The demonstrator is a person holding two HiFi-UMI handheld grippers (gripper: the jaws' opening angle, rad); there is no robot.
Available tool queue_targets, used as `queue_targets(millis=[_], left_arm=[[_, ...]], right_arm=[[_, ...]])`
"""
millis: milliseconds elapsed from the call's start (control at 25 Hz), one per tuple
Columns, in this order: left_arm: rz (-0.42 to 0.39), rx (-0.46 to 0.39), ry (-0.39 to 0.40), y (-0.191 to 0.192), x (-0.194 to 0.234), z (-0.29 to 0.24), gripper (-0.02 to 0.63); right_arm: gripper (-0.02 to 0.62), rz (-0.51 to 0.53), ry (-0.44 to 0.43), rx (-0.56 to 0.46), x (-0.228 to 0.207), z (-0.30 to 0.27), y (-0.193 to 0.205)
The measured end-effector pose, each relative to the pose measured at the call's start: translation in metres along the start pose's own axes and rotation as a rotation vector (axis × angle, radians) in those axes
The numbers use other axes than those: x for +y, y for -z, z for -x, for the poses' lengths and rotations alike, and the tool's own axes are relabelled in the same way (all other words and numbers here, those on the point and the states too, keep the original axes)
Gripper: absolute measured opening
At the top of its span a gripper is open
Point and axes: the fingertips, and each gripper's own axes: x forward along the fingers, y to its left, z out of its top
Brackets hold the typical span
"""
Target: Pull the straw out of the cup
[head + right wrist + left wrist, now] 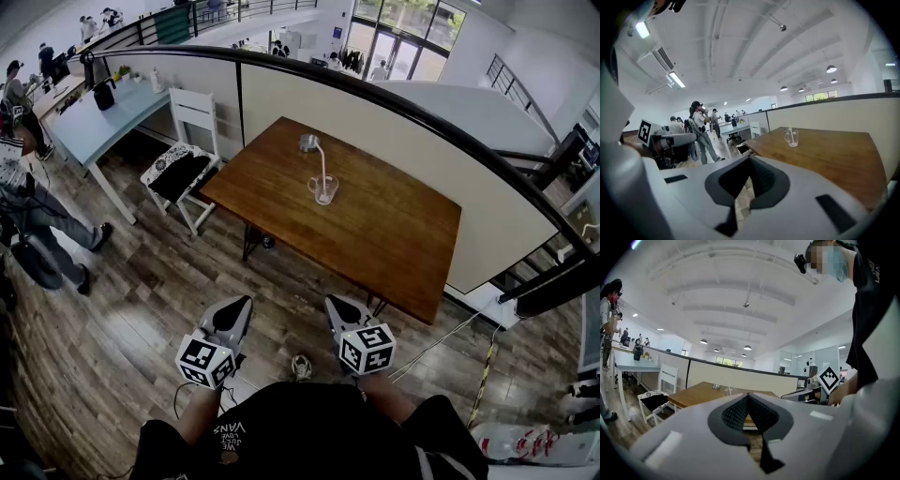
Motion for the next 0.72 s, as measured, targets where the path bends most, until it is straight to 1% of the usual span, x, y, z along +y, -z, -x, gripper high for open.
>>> queue_targets(millis=[160, 320, 360, 400, 480, 520, 560, 640, 720], left_arm=[[-0.004, -0.006, -0.004, -0.002, 0.004, -0.023, 0.011], [0.007, -0.045, 0.056, -0.006, -0.008, -0.051, 0.012], [0.016, -0.041, 0.063, -0.004, -0.01, -0.059, 0.026], [0.025, -0.033, 0.062, -0.002, -0.011, -0.067, 0.057], [0.041, -0.017, 0.048, 0.004, -0.01, -0.081, 0.186], [0.045, -0.011, 0.039, 0.005, -0.009, -0.087, 0.196], [0.049, -0.009, 0.03, 0.006, -0.008, -0.092, 0.203], [0.06, -0.007, 0.012, 0.008, -0.007, -0.1, 0.224], [0.069, -0.002, -0.002, 0.011, -0.003, -0.108, 0.229]], right_arm=[[0.012, -0.007, -0.014, -0.005, -0.02, -0.013, -0.008], [0.012, -0.034, -0.058, -0.016, -0.038, -0.023, -0.016], [0.012, -0.039, -0.063, -0.022, -0.043, -0.026, -0.018], [0.012, -0.041, -0.067, -0.026, -0.049, -0.029, -0.019], [0.062, -0.043, -0.069, -0.023, -0.061, -0.034, -0.02], [0.114, -0.043, -0.068, -0.019, -0.067, -0.037, -0.021], [0.146, -0.043, -0.065, -0.016, -0.073, -0.039, -0.021], [0.15, -0.041, -0.061, -0.013, -0.087, -0.043, -0.023], [0.15, -0.043, -0.057, -0.01, -0.099, -0.049, -0.025]])
